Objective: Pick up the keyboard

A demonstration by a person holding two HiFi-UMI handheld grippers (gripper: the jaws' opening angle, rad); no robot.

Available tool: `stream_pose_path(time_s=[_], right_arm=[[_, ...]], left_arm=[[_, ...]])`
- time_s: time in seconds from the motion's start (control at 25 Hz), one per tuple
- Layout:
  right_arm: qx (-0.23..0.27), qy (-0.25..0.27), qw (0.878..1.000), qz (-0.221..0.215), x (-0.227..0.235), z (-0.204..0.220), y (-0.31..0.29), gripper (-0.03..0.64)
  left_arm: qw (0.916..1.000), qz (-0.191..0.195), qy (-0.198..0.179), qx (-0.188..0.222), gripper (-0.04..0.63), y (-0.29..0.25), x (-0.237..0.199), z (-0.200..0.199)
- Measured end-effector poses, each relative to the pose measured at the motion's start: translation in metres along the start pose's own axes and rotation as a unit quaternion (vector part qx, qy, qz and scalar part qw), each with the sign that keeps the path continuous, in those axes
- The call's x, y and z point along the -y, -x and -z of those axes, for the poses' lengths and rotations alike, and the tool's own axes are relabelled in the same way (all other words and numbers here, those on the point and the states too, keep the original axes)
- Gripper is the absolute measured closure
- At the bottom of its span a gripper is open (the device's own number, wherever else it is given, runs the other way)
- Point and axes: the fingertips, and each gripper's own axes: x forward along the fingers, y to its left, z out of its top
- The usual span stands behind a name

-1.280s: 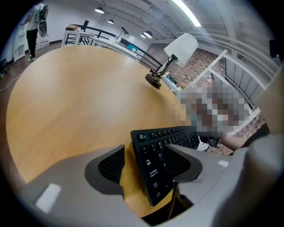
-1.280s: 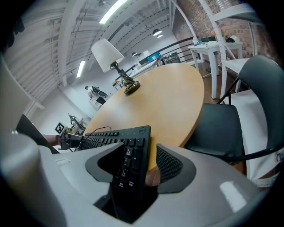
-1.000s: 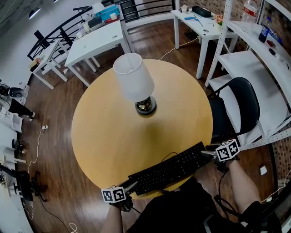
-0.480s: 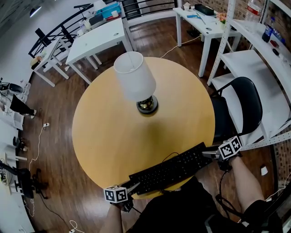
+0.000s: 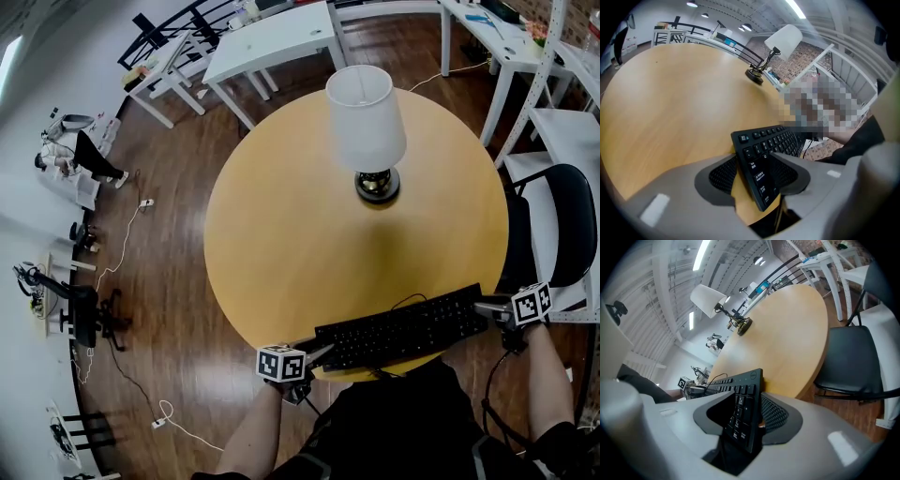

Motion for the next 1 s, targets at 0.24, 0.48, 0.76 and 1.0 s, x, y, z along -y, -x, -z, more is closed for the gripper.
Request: stream_pose_path(time_s=[0.24,0.48,0.76,1.0], right_arm=[[-0.007,-0.017,1.000,-0.009,0.005,0.000,-0.003,0.441],[-0.007,0.002,1.000,-0.017,0.013,-0.023,-0.007,0.486],[-0.028,-0.066,0.997,-0.038,0.010,-0.012,-0.019,0.500],[-0.046,-0.065,0.993,-0.082,0.001,-0.003,-0.016,0.506]], left_arm=[[0.9982,0.026,0.054,0.004,0.385,-0.005,-0.002,0.002],[0.9933,0.051,0.100,0.025,0.434,-0.008,-0.005,-0.003],[0.9904,0.074,0.108,0.045,0.437,0.001,-0.010,0.000],[0.9844,0.104,0.137,0.037,0.439,0.006,-0.008,0.004]])
